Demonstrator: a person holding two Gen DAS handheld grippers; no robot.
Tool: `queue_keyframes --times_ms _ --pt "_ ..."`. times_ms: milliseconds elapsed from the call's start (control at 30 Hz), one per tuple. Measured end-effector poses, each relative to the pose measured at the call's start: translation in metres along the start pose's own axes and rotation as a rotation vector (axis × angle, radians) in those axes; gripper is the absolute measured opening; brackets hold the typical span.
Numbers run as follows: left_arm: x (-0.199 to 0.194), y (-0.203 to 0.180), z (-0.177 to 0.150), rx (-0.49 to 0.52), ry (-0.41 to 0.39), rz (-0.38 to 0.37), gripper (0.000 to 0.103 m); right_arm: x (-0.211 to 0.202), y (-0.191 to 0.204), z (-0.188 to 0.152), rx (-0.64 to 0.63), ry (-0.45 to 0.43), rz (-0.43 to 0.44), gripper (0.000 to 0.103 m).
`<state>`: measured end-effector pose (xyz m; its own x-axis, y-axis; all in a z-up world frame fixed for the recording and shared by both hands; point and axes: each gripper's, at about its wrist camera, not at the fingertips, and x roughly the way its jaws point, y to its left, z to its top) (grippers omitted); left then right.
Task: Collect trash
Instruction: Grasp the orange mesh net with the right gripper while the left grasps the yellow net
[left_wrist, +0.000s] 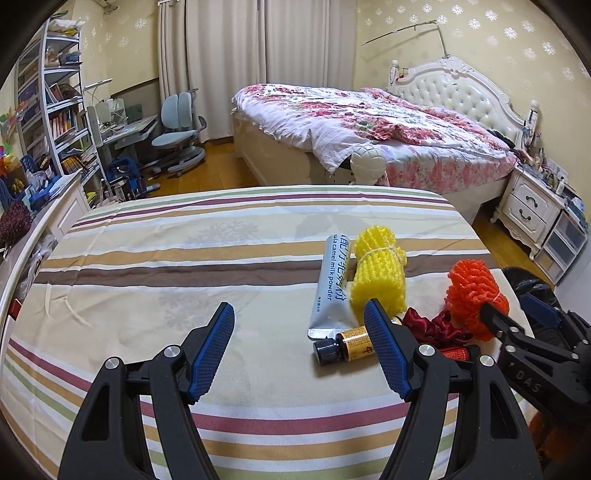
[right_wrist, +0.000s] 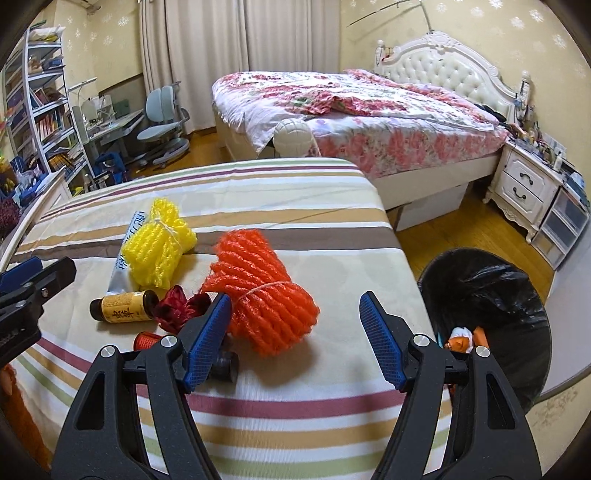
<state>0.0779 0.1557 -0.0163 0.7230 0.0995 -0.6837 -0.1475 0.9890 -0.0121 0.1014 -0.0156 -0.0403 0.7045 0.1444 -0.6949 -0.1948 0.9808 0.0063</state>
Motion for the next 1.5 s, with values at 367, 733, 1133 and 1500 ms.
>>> queue_keyframes --times_ms 367,733,1133,1500 --pt "0.016 -0.006 0.008 0.008 0.031 -0.028 0.071 0.016 -0.004 0.005 0.015 0.047 0.036 0.044" --pt "0.031 -0.034 0.016 0.064 0.047 -0.061 0.066 0.023 -0.031 0.011 0.062 0.037 -0.001 0.043" --pt "0.054 -0.052 0.017 0.121 0.095 -0.053 0.035 0.025 -0.040 0.011 0.072 0.035 0.011 0.043" --pt "0.044 -0.049 0.018 0.112 0.067 -0.069 0.025 0.019 -0.040 0.012 0.074 0.022 0.006 0.042"
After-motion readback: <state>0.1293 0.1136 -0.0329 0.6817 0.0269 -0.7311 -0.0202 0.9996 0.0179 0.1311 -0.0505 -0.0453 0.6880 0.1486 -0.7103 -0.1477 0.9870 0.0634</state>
